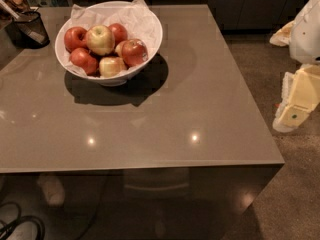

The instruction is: Pick apple from white bowl

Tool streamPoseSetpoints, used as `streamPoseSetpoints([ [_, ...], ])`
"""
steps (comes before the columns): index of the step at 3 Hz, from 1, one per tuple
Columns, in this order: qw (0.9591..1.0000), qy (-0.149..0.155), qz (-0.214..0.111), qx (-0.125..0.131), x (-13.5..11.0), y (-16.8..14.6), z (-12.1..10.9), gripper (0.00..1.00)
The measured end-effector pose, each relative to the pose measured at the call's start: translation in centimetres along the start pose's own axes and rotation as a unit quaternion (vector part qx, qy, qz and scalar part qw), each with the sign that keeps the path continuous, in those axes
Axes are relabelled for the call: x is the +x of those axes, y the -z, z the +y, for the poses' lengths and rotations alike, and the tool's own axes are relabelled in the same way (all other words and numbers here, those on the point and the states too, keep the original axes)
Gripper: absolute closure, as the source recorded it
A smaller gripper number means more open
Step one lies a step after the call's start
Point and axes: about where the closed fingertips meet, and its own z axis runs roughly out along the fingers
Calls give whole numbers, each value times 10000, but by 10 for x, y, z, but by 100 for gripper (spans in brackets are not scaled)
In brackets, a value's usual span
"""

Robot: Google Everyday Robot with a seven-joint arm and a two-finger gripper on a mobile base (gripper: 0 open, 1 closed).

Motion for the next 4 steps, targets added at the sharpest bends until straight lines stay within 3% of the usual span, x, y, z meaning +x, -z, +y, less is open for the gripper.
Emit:
streamPoseSetpoints([
  [1, 10000, 0, 0, 0, 0, 0, 0, 0],
  [2, 9999, -78, -6, -108, -8, -2, -14, 0],
  [3, 9996, 139, -6, -266, -44, -11, -49, 0],
  [4, 9997, 138, -67, -167, -48, -11, -53, 0],
])
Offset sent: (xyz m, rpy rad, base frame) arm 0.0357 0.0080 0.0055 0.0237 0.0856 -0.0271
